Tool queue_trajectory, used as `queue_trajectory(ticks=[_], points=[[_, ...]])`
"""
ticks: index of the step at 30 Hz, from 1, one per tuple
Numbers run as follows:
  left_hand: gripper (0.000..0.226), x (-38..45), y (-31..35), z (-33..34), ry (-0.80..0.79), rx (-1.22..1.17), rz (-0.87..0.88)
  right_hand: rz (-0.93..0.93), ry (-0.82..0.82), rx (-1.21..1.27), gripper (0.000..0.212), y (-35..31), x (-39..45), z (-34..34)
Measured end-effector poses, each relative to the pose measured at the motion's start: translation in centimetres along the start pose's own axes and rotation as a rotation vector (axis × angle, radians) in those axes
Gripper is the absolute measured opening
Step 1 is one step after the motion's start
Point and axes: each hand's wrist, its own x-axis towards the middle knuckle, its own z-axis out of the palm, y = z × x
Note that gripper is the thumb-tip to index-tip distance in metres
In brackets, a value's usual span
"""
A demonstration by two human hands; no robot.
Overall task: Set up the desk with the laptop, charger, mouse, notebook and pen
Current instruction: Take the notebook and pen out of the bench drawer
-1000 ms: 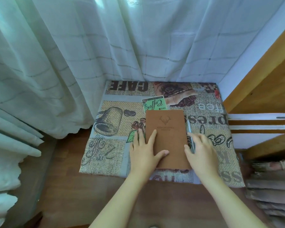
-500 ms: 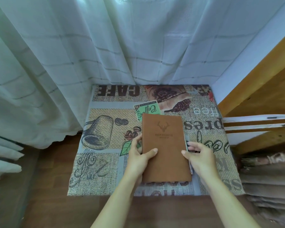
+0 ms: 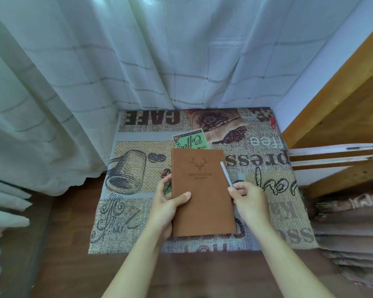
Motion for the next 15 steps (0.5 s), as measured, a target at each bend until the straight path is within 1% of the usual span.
queue_trajectory(ticks=[4, 7, 12, 15], points=[[0.072, -0.8, 0.7, 0.5, -0.027, -0.028, 0.007, 0.082, -0.038, 0.359, 0.021, -0.7, -0.6, -2.4], [0.071, -2.2, 1.7, 1.7, -0.087, -0.041, 0.050, 0.088, -0.047, 0.546, 0.026, -1.4, -1.1, -5.3], [0.071, -5.3, 3.9, 6.2, -0.193, -0.026, 0.138, 0.027, 0.019, 0.663, 0.026, -2.6, -2.9, -11.1], [0.068, -8.2, 5.3, 9.9, -0.263, -0.004, 0.176, -0.027, 0.081, 0.685, 0.026, -3.3, -4.7, -15.7]])
